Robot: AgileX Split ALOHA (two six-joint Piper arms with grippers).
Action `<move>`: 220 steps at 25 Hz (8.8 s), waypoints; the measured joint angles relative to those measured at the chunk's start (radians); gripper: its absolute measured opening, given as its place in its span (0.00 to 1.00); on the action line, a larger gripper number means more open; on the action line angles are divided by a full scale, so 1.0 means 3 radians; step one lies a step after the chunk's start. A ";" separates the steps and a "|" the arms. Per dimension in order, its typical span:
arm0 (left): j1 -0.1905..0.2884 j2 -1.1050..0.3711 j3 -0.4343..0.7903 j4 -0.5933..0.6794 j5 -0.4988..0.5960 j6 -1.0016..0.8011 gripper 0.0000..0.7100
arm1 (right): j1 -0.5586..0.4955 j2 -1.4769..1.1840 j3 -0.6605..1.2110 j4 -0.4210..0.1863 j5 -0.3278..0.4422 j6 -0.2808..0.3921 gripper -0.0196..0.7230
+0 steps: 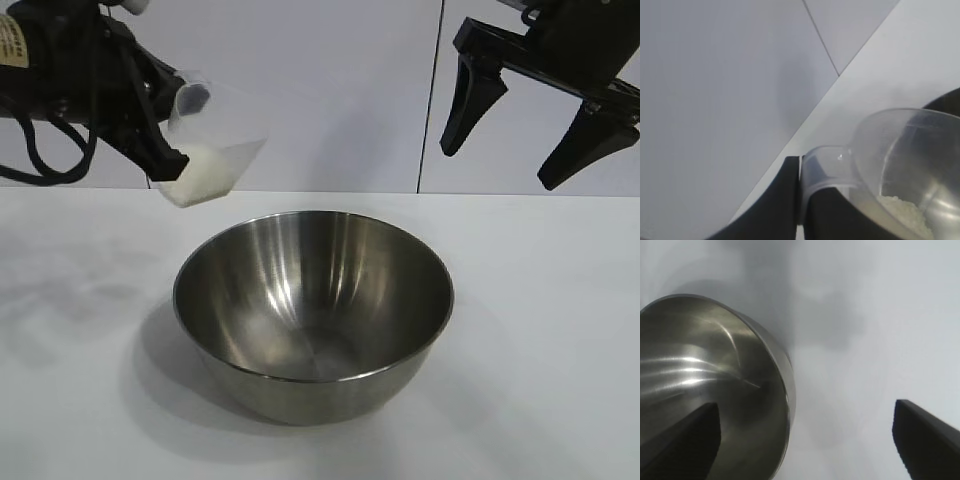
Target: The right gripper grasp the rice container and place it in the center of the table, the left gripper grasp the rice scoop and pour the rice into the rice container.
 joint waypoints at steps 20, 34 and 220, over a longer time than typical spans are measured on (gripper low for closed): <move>-0.0381 0.0680 -0.0385 0.0173 0.0100 0.1724 0.00 | 0.0000 0.0000 0.0000 0.0000 0.0013 0.0000 0.89; -0.0419 0.0729 -0.0389 0.0294 -0.0298 0.3704 0.00 | 0.0000 0.0000 0.0000 0.0000 0.0013 0.0000 0.89; 0.0526 -0.1131 -0.0163 -0.1388 0.3242 -0.1695 0.98 | 0.0000 0.0000 0.0000 -0.0001 -0.0161 -0.0085 0.91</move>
